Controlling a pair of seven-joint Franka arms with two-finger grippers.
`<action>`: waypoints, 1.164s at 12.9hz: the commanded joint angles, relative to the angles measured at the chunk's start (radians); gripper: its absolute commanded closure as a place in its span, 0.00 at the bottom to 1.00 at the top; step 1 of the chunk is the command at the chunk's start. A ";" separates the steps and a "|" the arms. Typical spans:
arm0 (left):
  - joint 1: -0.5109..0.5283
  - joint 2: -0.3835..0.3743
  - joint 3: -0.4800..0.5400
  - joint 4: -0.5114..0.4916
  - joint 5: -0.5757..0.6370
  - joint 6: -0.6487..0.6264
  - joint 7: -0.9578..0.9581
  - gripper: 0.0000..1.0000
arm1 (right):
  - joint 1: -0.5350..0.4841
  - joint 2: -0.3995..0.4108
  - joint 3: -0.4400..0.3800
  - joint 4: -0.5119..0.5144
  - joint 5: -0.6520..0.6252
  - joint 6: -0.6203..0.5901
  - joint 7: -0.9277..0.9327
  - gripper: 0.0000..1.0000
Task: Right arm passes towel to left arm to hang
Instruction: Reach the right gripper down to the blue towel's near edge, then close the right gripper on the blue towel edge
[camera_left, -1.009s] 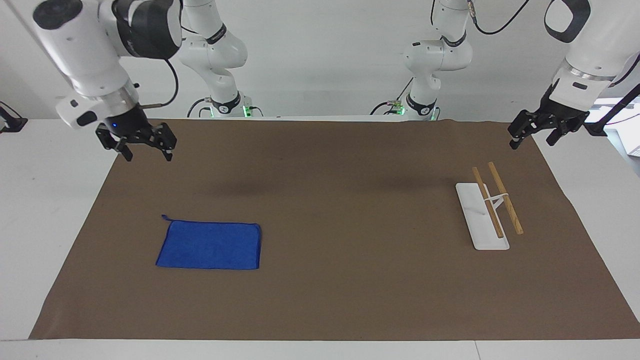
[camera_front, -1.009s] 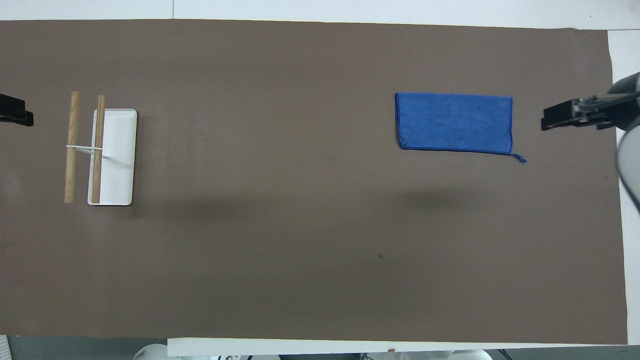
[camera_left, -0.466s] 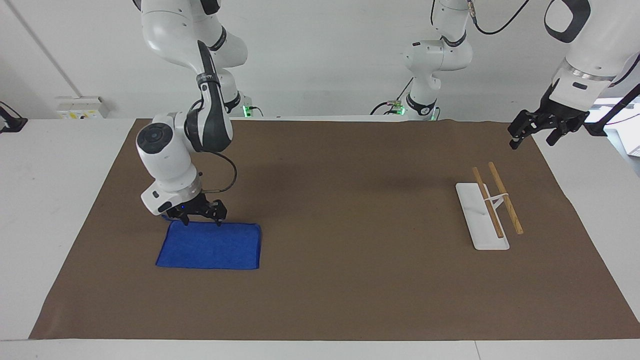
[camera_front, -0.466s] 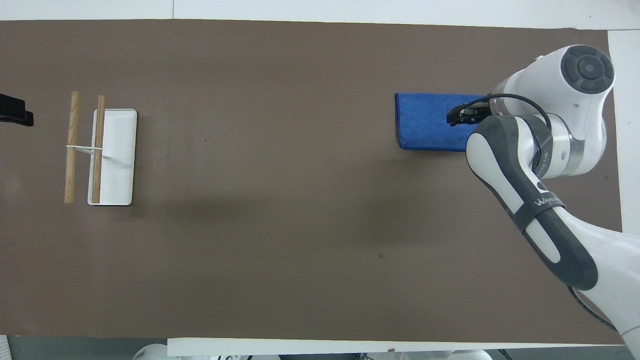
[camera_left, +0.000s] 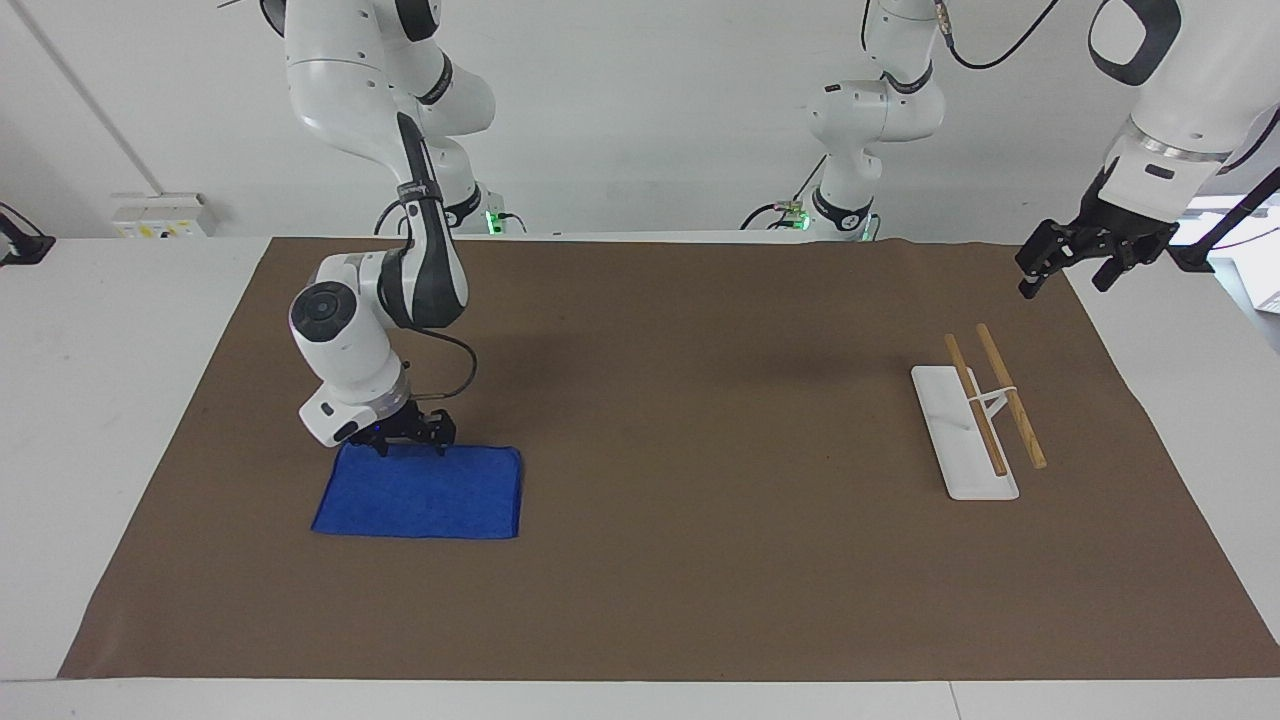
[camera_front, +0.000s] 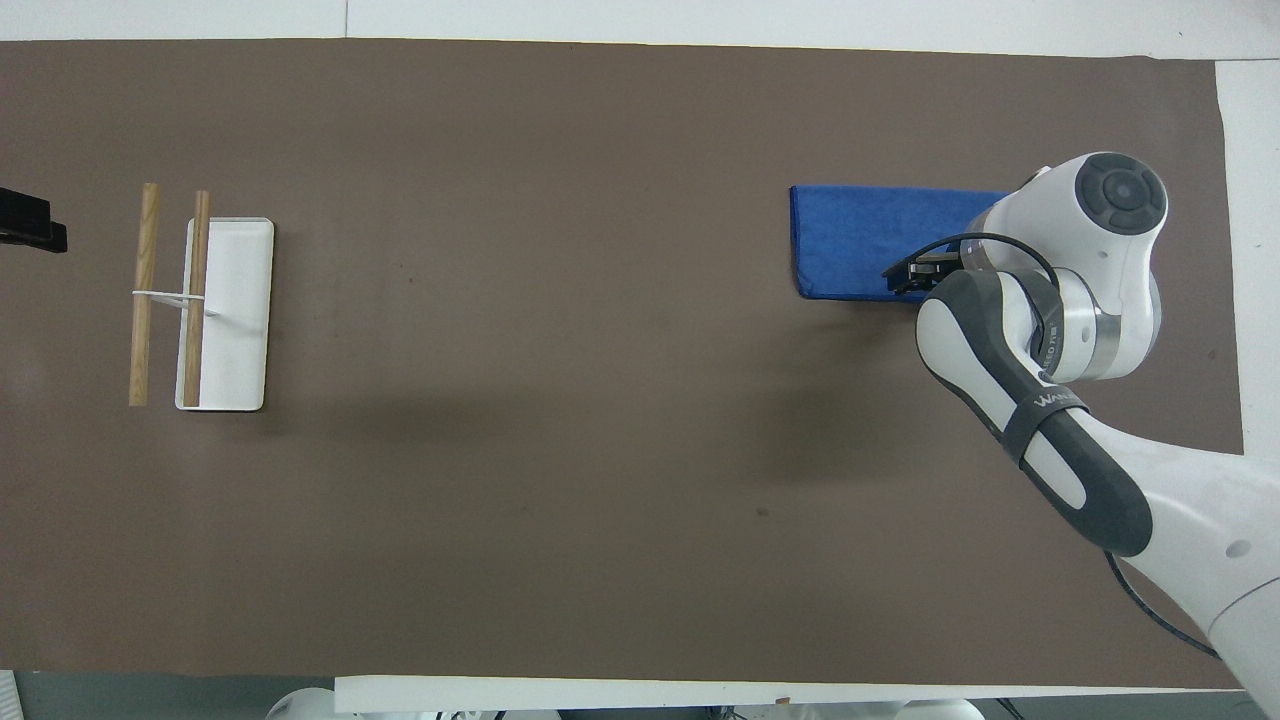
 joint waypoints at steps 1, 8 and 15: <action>0.005 -0.030 -0.003 -0.032 0.018 -0.005 -0.011 0.00 | -0.013 -0.019 0.007 -0.042 0.020 0.030 -0.029 0.16; 0.003 -0.030 -0.003 -0.032 0.019 -0.005 -0.011 0.00 | -0.013 -0.017 0.007 -0.020 0.020 0.018 -0.104 0.96; -0.038 -0.031 -0.008 -0.033 0.013 -0.011 -0.039 0.00 | 0.004 -0.057 0.034 0.290 0.263 -0.374 -0.080 1.00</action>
